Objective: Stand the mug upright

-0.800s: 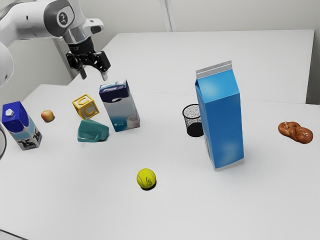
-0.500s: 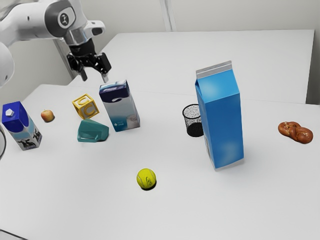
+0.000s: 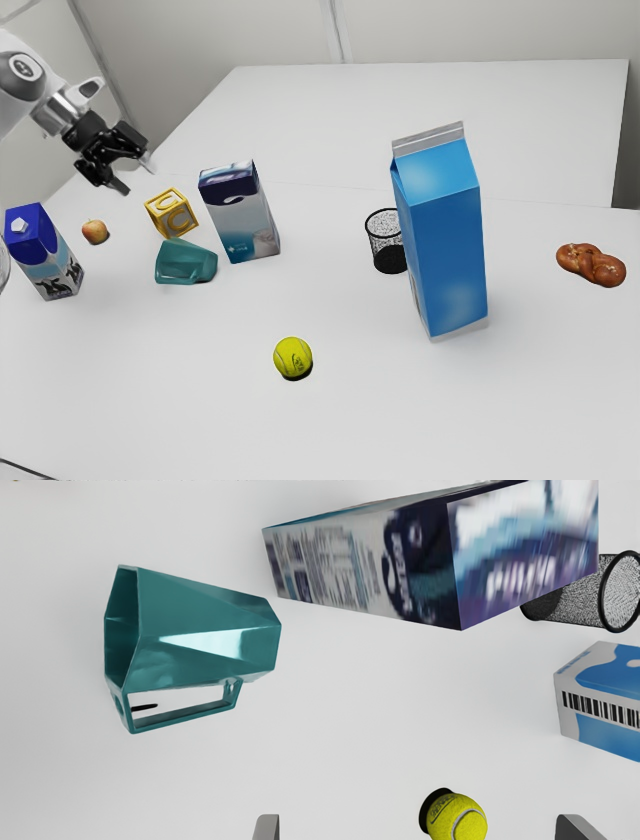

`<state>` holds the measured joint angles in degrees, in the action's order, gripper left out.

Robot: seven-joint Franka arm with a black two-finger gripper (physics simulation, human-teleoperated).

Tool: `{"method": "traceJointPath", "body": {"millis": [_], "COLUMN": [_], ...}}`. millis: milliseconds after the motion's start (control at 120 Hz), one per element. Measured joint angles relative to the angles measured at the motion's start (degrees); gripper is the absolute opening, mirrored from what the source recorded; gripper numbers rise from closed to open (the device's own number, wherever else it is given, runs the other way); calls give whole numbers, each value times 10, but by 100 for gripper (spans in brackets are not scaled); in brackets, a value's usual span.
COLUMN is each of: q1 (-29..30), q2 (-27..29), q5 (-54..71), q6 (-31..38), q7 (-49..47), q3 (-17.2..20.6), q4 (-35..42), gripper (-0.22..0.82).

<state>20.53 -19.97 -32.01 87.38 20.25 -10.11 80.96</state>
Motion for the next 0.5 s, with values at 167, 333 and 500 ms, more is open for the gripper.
{"method": "traceJointPath", "body": {"millis": [167, 333, 500], "q1": [56, 66, 65], "q2": [-85, -165, -200], "q5": [-63, -120, -152], "q6": [-4, -1, 3], "q7": [75, 143, 194], "q3": [-1, -1, -1], "q4": [-30, -58, -53], "gripper": [60, 60, 60]}}
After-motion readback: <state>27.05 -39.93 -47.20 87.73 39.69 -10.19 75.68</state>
